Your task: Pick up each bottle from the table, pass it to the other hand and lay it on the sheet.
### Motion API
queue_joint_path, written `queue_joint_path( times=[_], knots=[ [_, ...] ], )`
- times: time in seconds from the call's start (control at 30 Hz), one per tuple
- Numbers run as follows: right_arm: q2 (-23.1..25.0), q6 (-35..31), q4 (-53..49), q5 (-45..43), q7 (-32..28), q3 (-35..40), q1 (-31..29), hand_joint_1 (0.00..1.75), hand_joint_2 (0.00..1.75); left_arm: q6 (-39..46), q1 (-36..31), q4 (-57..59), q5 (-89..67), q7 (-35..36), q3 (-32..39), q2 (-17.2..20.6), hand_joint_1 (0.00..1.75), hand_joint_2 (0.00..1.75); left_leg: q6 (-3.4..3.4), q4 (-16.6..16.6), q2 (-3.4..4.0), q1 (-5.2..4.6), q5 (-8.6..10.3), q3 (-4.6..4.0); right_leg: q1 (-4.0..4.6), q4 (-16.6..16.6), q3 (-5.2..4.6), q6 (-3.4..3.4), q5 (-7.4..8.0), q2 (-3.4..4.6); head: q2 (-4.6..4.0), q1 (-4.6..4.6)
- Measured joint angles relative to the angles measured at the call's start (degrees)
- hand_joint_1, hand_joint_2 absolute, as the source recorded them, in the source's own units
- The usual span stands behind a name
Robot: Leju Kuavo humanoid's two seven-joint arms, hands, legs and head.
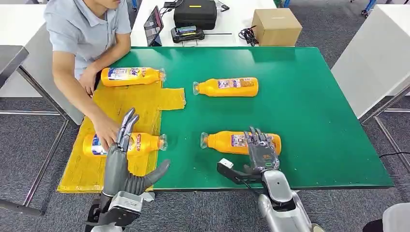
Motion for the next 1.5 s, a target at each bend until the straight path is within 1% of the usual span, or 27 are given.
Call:
queue_joint_path(
  times=[0.17, 0.23, 0.3, 0.43, 0.67, 0.73, 1.27, 1.5],
  knots=[
    [-1.5, -1.2, -1.1, 0.7, 5.7, 1.7, 0.0, 0.00, 1.75, 0.0, 0.5, -0.5, -0.6, 0.1, 0.1, 0.0, 0.00, 1.75, 0.00, 0.0, 0.01, 0.00, 0.00, -0.01, 0.00, 0.0, 0.00, 0.00, 0.00, 0.00, 0.00, 0.00],
    [-2.3, -1.3, -1.4, 0.7, 6.8, 2.8, -0.1, 0.00, 1.75, 0.0, 0.5, -0.6, -0.8, 0.1, 0.1, -0.1, 0.00, 1.75, 0.00, 0.0, 0.00, 0.00, 0.00, -0.01, 0.00, 0.0, 0.00, 0.00, 0.00, 0.00, 0.00, 0.02],
    [-2.5, -1.4, -1.4, 0.7, 6.5, 3.0, -0.1, 0.00, 1.75, 0.0, 0.6, -0.6, -0.9, 0.1, 0.1, -0.1, 0.00, 1.75, 0.00, 0.0, 0.00, 0.00, 0.00, -0.01, 0.00, 0.0, 0.00, 0.00, 0.00, 0.00, 0.00, 0.00],
    [-2.4, -1.5, -1.2, 0.6, 3.8, 2.6, -0.4, 0.00, 1.75, -0.3, 0.5, -0.6, -0.9, 0.1, 0.0, -0.1, 0.00, 1.75, 0.00, 0.0, 0.00, 0.00, 0.00, -0.01, 0.00, 0.0, 0.00, 0.00, 0.00, 0.00, 0.00, 0.00],
    [-1.9, -1.5, 1.9, -0.1, 1.2, -0.1, -2.2, 0.00, 1.75, -0.7, 0.2, -0.5, -0.3, 0.1, -0.1, -0.1, 0.00, 1.75, 0.00, 0.0, 0.00, 0.00, 0.00, 0.00, 0.00, 0.0, 0.00, 0.00, 0.00, 0.00, 0.00, 0.00],
    [-1.6, -1.7, 4.3, -0.5, 0.4, -1.9, -3.1, 0.00, 1.75, -0.7, 0.0, -0.4, -0.2, 0.1, -0.1, -0.1, 0.00, 1.75, 0.00, 0.0, -0.01, 0.00, 0.01, 0.00, 0.00, 0.0, 0.02, 0.00, 0.00, 0.00, 0.00, 0.02],
    [-0.7, -3.1, 11.6, 0.3, 0.9, -7.2, -6.6, 0.00, 1.75, -1.3, -0.9, 0.6, 0.3, 0.3, -0.4, -0.1, 0.00, 1.75, 0.00, 0.0, 0.01, 0.00, 0.00, 0.00, 0.00, 0.0, 0.00, 0.00, 0.00, 0.01, 0.00, 0.00],
    [-0.2, -4.5, 14.5, 0.3, -0.6, -8.5, -8.5, 0.00, 1.75, -1.3, -1.4, 1.3, 0.3, 0.2, -1.3, -0.1, 0.00, 1.75, 0.00, 0.0, 0.01, 0.00, 0.00, 0.01, 0.00, 0.0, 0.01, 0.00, 0.00, 0.01, 0.00, 0.00]
  ],
)
